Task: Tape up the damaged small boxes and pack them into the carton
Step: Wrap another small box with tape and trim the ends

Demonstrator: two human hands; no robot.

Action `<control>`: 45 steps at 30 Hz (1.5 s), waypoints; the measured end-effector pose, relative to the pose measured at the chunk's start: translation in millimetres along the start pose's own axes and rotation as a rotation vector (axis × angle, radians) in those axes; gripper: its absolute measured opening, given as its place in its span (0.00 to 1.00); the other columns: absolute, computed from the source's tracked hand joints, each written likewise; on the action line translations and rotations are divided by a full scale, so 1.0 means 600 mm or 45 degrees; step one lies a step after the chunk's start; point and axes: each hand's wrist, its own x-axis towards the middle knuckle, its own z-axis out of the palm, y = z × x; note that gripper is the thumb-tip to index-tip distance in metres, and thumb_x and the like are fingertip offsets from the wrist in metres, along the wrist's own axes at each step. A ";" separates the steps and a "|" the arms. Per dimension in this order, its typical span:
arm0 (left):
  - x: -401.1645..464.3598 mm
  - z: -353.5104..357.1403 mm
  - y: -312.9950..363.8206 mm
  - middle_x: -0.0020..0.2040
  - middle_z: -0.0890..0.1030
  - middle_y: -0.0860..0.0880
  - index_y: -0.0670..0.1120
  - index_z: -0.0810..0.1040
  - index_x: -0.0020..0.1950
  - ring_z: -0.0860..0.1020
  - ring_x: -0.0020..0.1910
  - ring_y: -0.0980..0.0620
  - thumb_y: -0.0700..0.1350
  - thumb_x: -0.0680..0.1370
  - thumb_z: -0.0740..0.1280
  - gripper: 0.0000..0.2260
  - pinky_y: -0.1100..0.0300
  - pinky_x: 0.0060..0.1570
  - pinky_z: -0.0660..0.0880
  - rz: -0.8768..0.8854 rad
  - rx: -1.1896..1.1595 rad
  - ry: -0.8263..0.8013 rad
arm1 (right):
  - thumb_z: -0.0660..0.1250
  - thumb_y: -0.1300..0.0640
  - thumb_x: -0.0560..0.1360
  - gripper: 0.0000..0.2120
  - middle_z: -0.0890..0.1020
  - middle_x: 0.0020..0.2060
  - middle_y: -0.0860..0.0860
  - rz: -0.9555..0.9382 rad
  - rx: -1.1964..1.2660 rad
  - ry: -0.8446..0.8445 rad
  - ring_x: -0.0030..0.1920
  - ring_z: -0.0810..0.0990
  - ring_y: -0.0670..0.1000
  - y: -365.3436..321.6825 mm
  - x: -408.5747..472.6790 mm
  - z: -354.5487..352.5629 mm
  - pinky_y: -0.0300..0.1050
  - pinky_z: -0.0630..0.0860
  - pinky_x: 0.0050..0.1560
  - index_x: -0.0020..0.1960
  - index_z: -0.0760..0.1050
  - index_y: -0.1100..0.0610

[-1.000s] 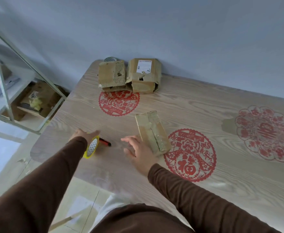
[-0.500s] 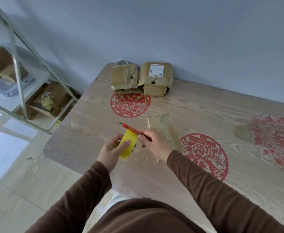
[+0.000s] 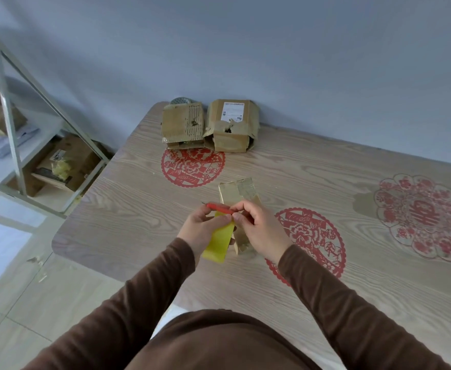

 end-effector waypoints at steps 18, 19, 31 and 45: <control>0.034 0.059 0.020 0.34 0.74 0.49 0.52 0.75 0.31 0.71 0.34 0.49 0.51 0.67 0.77 0.12 0.53 0.39 0.70 0.159 0.522 0.224 | 0.74 0.53 0.75 0.08 0.85 0.41 0.44 0.087 0.022 0.314 0.41 0.84 0.46 0.019 0.003 -0.057 0.55 0.82 0.45 0.43 0.75 0.47; 0.034 0.064 0.022 0.34 0.74 0.49 0.52 0.75 0.31 0.71 0.34 0.49 0.51 0.66 0.77 0.11 0.53 0.39 0.70 0.157 0.519 0.214 | 0.74 0.55 0.76 0.08 0.85 0.41 0.45 0.106 0.090 0.313 0.39 0.85 0.47 0.022 0.003 -0.061 0.56 0.82 0.45 0.43 0.75 0.48; 0.028 0.041 0.015 0.31 0.73 0.54 0.46 0.74 0.34 0.71 0.32 0.53 0.38 0.74 0.74 0.13 0.62 0.32 0.69 0.152 0.545 0.149 | 0.69 0.51 0.78 0.09 0.71 0.35 0.47 0.588 0.792 0.429 0.33 0.65 0.46 0.078 -0.018 -0.181 0.42 0.67 0.39 0.54 0.75 0.54; 0.058 0.047 -0.015 0.36 0.76 0.49 0.42 0.79 0.42 0.72 0.36 0.55 0.39 0.76 0.73 0.04 0.65 0.39 0.71 0.186 0.354 0.171 | 0.63 0.49 0.83 0.14 0.81 0.57 0.57 0.256 0.635 -0.221 0.58 0.80 0.50 0.047 -0.101 -0.023 0.45 0.74 0.64 0.62 0.75 0.56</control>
